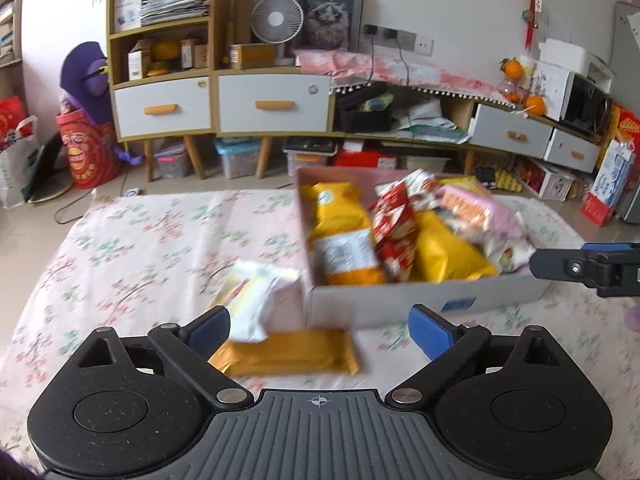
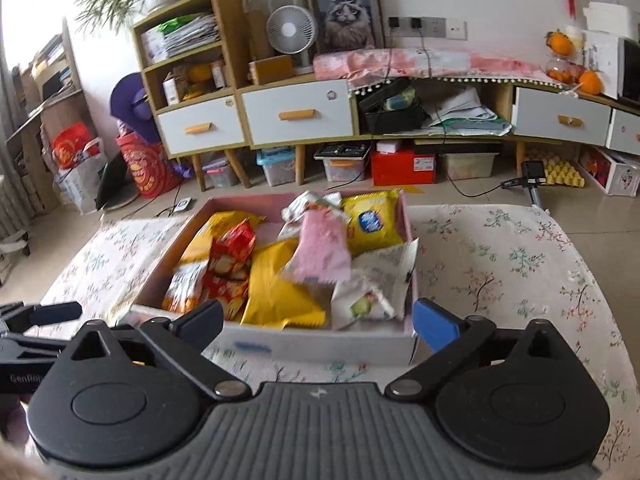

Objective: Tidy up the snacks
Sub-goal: 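Move both tools back toward the white-yellow biscuit packet and gold bar packet, then grasp the white-yellow biscuit packet with the left tool while the right tool grasps the gold bar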

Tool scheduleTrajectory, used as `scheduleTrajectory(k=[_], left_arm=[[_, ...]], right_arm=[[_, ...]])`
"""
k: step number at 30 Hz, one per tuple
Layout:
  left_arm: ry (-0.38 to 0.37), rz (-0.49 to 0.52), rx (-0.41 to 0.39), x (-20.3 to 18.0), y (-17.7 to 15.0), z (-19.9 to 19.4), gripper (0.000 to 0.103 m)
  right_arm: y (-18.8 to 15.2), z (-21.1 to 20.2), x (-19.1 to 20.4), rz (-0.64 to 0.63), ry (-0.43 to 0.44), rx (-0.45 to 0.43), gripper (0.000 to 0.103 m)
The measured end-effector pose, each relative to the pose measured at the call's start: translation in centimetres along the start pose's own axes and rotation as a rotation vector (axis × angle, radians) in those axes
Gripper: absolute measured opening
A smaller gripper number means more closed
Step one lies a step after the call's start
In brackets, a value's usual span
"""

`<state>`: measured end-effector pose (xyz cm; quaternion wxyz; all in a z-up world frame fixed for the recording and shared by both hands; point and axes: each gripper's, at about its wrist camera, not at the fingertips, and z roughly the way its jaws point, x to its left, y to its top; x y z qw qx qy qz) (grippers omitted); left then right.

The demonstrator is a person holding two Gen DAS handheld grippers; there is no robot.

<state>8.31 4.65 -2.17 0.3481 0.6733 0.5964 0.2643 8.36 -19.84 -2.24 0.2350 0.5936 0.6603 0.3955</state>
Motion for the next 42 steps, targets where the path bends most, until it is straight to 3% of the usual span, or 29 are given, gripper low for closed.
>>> scheduleTrajectory(k=[8, 16, 25, 27, 30, 36, 42], left_arm=[[0.006, 0.051, 0.010, 3.1, -2.3, -0.1, 0.097], [0.003, 0.070, 0.006, 5.9, -3.3, 0.7, 0.097], [-0.053, -0.034, -0.009, 7.7, -2.1, 3.5, 0.097], [-0.054, -0.067, -0.008, 7.9, -1.7, 4.2, 0.096], [-0.063, -0.116, -0.009, 8.0, -1.4, 4.9, 0.087], [-0.046, -0.125, 0.005, 8.0, -1.2, 5.7, 0.058], [-0.012, -0.122, 0.011, 8.4, -1.4, 5.3, 0.057]], right_arm=[[-2.7, 0.7, 3.4, -0.152, 0.035, 0.059, 0.103], [-4.3, 1.7, 6.5, -0.239, 0.125, 0.085, 0.103], [-5.6, 3.2, 9.8, -0.322, 0.204, 0.099, 0.102], [-5.6, 3.7, 10.3, -0.339, 0.222, 0.102, 0.097], [-5.4, 4.3, 10.9, -0.360, 0.243, 0.119, 0.079], [-4.8, 5.3, 11.3, -0.345, 0.251, 0.117, 0.069], [-4.6, 6.0, 12.0, -0.354, 0.253, 0.100, 0.061]])
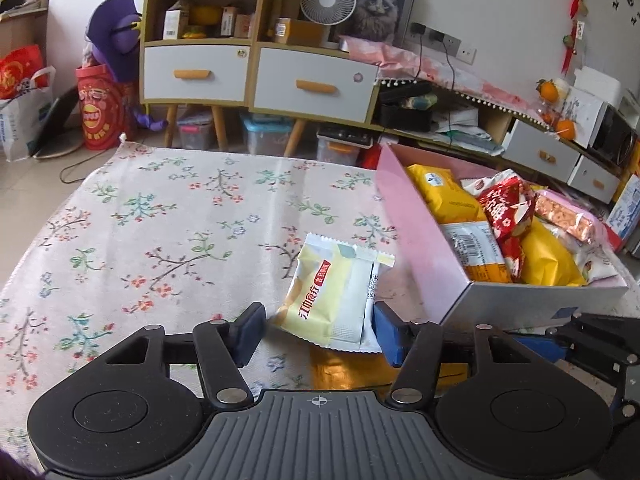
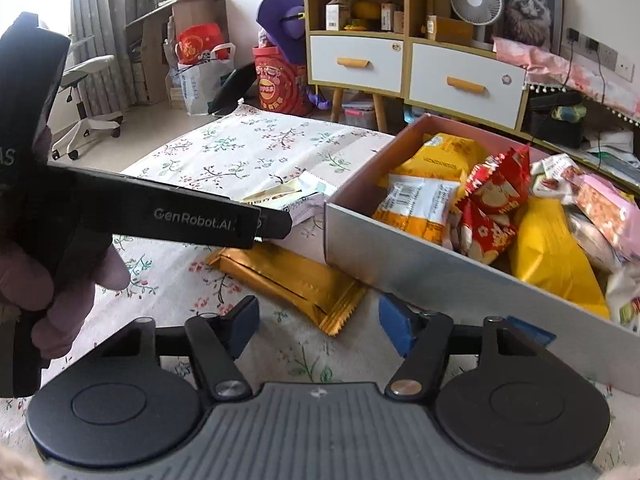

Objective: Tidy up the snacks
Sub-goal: 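Grasp the white-yellow biscuit packet with the left tool while the right tool grasps the gold bar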

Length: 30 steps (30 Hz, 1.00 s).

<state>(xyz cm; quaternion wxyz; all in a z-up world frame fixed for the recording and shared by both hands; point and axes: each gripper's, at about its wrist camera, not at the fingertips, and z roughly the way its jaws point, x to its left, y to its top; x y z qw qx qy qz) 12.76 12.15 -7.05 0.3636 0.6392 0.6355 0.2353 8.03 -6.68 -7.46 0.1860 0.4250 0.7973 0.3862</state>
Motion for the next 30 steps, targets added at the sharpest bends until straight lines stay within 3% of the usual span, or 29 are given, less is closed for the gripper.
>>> scheduleTrajectory(k=[13, 21, 26, 30], left_arm=[[0.107, 0.007, 0.045, 4.3, -1.8, -4.0, 0.057], [0.146, 0.040, 0.082, 5.9, -3.2, -6.8, 0.057], [0.143, 0.058, 0.082, 6.6, -3.9, -7.5, 0.060], [0.134, 0.066, 0.065, 6.8, -4.0, -7.2, 0.079]], right_arm=[[0.5, -0.1, 1.4, -0.058, 0.076, 0.011, 0.050], [0.5, -1.1, 3.3, -0.111, 0.231, 0.072, 0.050], [0.5, -1.2, 3.4, -0.136, 0.178, 0.053, 0.055], [0.7, 0.1, 3.2, -0.149, 0.138, 0.053, 0.062]])
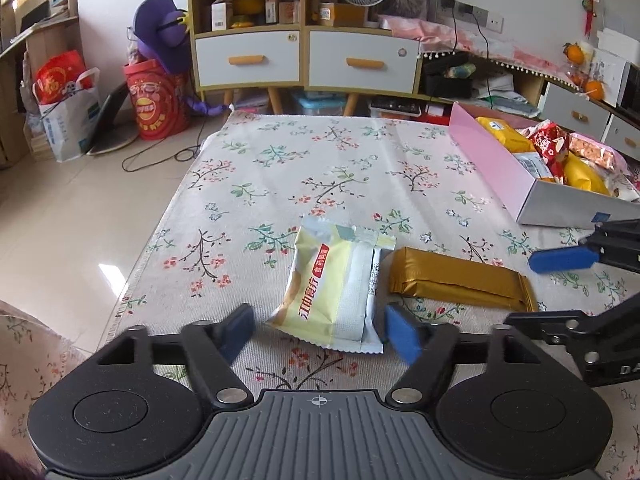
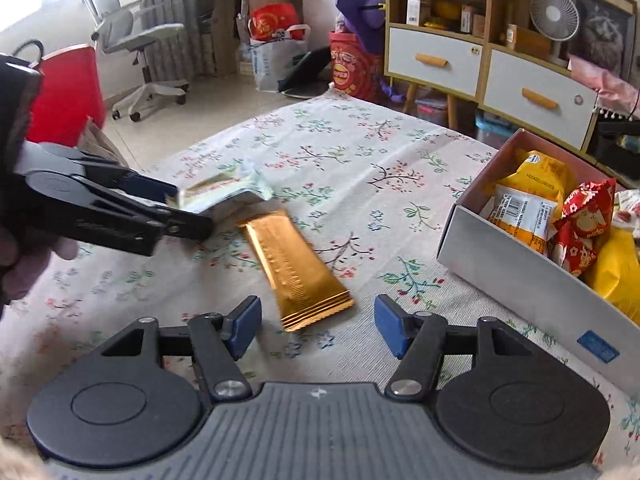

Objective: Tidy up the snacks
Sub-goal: 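Grasp the white-yellow biscuit packet with the left tool while the right tool grasps the gold bar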

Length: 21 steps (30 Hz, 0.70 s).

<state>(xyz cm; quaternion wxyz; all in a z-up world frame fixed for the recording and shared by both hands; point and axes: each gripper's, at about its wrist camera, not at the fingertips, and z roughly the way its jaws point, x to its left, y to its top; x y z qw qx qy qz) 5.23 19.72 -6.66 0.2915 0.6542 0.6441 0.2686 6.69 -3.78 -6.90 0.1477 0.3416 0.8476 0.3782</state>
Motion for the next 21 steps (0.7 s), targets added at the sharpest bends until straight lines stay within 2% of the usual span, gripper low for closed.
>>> scheduleTrajectory(k=[2, 6, 10, 11, 14, 16, 17, 18, 21], left_arm=[[-0.012, 0.007, -0.006, -0.1, 0.1, 0.4, 0.082], [-0.014, 0.029, -0.024, -0.3, 0.3, 1.2, 0.085], [0.000, 0.030, -0.016, -0.5, 0.6, 1.5, 0.083], [0.004, 0.025, -0.013, -0.5, 0.6, 1.5, 0.083], [0.017, 0.015, -0.014, -0.5, 0.6, 1.4, 0.073], [0.024, 0.006, -0.014, -0.6, 0.6, 1.1, 0.053], [0.026, 0.004, -0.011, -0.7, 0.7, 1.0, 0.049], [0.031, 0.000, -0.006, -0.7, 0.7, 0.9, 0.046], [0.034, -0.021, 0.013, -0.9, 0.8, 0.6, 0.045]], right_arm=[[0.2, 0.6, 0.0, -0.012, -0.018, -0.010, 0.066], [0.6, 1.3, 0.4, -0.016, -0.016, -0.025, 0.064], [0.6, 1.6, 1.1, -0.042, -0.006, -0.045, 0.056], [0.6, 1.5, 1.3, -0.047, 0.002, -0.047, 0.051], [0.6, 1.3, 1.8, -0.067, 0.026, -0.051, 0.035], [0.6, 1.1, 2.1, -0.074, 0.031, -0.049, 0.031], [0.6, 1.1, 2.2, -0.077, 0.031, -0.047, 0.029], [0.6, 0.9, 2.3, -0.077, 0.030, -0.044, 0.027], [0.6, 0.6, 2.0, -0.044, 0.028, -0.029, 0.027]])
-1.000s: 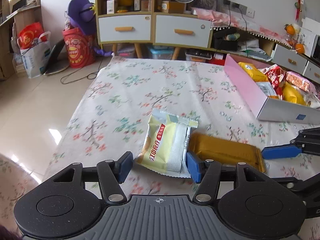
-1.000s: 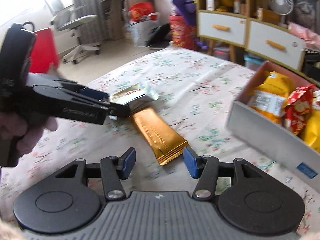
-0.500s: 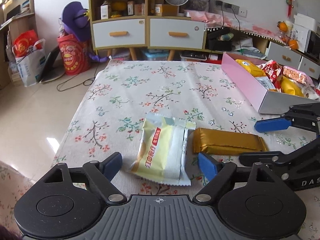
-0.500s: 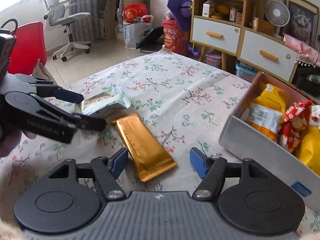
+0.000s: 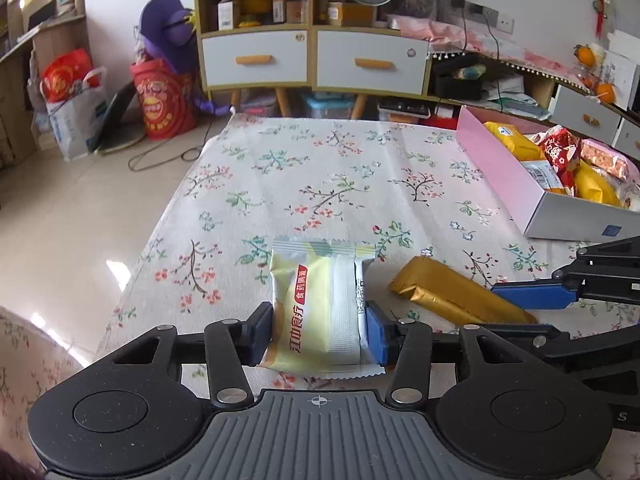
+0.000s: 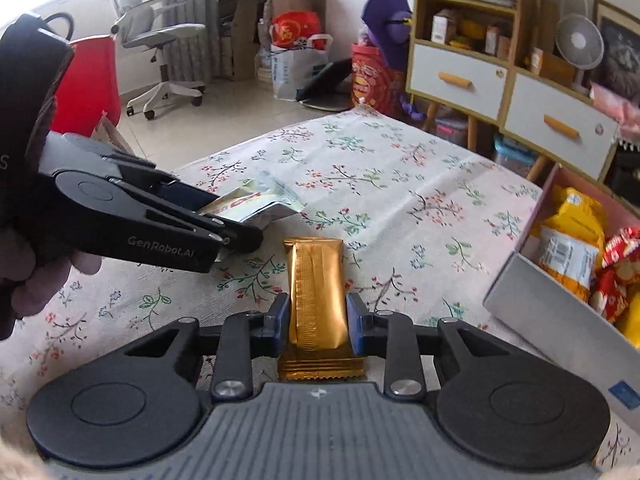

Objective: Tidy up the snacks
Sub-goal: 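Grasp the white-yellow biscuit packet with the left tool while the right tool grasps the gold bar, then carry both held packets over the box and lower them inside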

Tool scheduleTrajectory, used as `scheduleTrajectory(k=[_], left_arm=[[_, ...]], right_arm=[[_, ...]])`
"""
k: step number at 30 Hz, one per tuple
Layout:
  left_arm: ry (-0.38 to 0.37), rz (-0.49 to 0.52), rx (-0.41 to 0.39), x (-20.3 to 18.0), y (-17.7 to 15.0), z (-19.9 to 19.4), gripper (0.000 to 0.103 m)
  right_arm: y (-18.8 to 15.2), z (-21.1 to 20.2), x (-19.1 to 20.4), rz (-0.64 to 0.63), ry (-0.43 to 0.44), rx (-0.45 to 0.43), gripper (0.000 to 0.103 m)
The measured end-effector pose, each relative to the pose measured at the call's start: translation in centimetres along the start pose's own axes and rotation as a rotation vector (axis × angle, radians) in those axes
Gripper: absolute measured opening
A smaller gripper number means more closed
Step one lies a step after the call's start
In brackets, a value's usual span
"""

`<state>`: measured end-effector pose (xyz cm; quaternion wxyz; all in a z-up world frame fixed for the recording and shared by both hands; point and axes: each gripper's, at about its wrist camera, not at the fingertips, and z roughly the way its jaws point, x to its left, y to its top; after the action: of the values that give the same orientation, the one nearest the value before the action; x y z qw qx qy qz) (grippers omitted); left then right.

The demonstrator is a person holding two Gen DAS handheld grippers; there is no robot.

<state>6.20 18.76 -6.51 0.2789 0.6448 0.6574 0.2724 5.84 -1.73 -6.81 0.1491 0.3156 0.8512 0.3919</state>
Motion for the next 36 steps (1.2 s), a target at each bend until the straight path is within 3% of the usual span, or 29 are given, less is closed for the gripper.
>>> scheduleTrajectory(k=[12, 27, 36], left_arm=[[-0.014, -0.038, 0.029, -2.0, 0.6, -1.7, 0.045], [-0.086, -0.016, -0.029, -6.3, 2.8, -3.1, 0.045], [-0.166, 0.003, -0.062, -11.6, 5.5, -1.6, 0.045]], right_arm=[[-0.1, -3.9, -1.7, 0.096, -0.063, -0.019, 0.027], [0.0, -8.1, -5.3, 0.233, -0.113, -0.132, 0.027], [-0.6, -9.3, -10.8, 0.421, -0.257, -0.210, 0.027]])
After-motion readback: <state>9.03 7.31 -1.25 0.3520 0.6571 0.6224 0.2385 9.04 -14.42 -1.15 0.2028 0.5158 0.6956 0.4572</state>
